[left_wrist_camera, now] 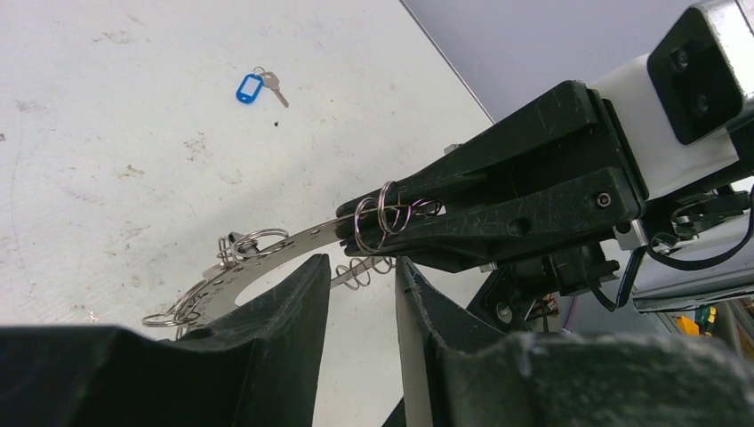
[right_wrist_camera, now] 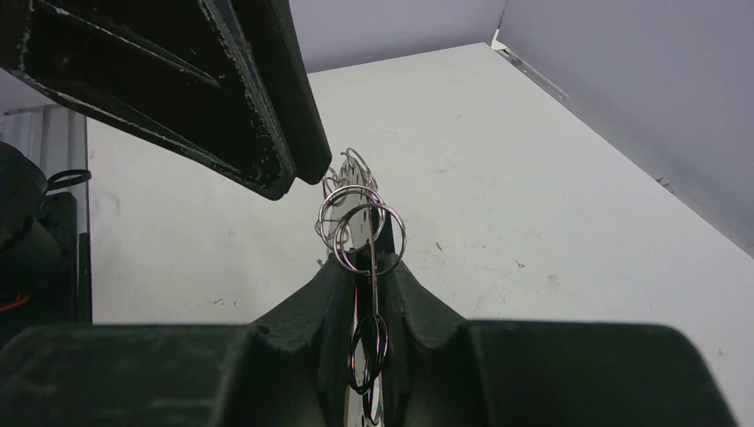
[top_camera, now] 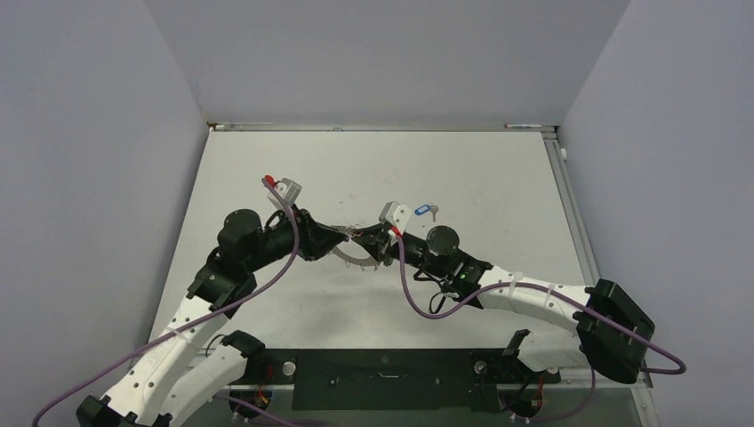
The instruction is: Put the keys on the keyring
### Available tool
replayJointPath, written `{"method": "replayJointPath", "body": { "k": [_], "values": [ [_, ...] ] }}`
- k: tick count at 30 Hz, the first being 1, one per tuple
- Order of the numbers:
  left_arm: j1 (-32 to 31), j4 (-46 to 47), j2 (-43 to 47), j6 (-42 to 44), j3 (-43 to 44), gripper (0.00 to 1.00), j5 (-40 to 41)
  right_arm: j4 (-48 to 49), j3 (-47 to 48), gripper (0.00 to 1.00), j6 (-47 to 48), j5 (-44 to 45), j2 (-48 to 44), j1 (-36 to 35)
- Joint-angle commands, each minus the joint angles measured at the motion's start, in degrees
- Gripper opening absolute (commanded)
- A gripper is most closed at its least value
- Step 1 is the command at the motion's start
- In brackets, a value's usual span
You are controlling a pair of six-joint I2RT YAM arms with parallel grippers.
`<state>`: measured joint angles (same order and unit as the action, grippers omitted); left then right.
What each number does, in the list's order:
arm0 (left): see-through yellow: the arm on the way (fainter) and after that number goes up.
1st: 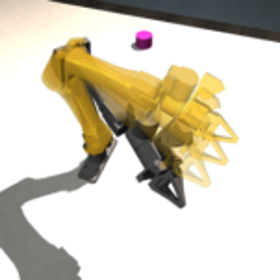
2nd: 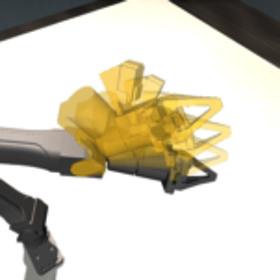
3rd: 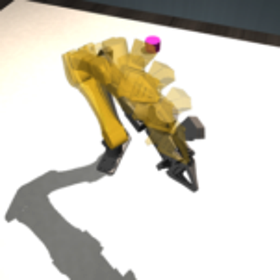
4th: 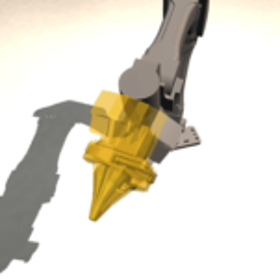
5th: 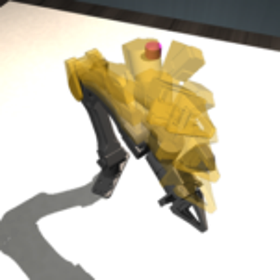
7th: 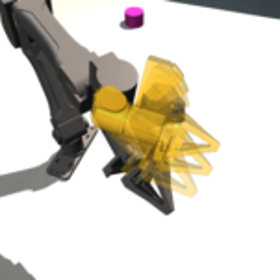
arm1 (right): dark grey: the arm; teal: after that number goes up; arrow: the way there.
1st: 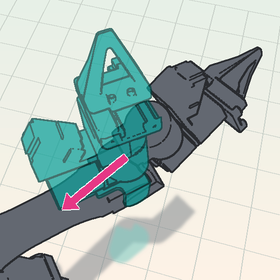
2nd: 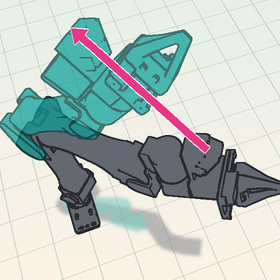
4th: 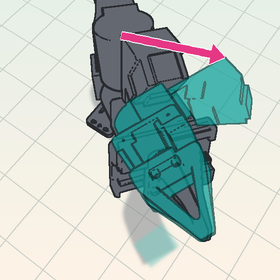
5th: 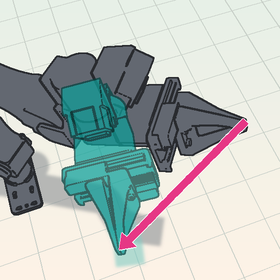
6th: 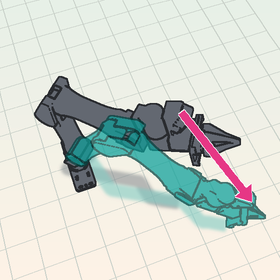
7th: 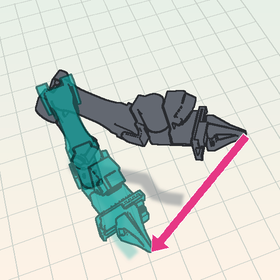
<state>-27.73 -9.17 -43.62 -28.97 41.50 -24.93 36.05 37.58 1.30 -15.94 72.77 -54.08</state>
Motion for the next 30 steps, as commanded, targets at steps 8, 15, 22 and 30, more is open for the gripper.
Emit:
{"method": "replayJointPath", "body": {
  "k": [8, 15, 22, 30],
  "values": [
    [0.39, 9.21, -0.15, -5.77, -1.59, 0.19, -2.45, 6.17, 0.01, 0.05, -4.05, -1.37, -3.35, -0.2],
    [0.62, 12.47, -1.46, -7.97, -1.92, 0.19, -4.03, 6.51, 0.4, 0.05, -4.21, -2.14, -3.39, -0.66],
    [1.03, 13.1, -1.93, -8.48, -2.21, 0.19, -4.75, 7.1, 0.46, 0.05, -4.39, -2.29, -3.35, -1.08],
    [1.4, 11.78, -2.0, -7.96, -1.83, 0.25, -4.58, 7.27, 0.82, 0.05, -4.45, -2.04, -3.7, -1.21]
  ]
}}
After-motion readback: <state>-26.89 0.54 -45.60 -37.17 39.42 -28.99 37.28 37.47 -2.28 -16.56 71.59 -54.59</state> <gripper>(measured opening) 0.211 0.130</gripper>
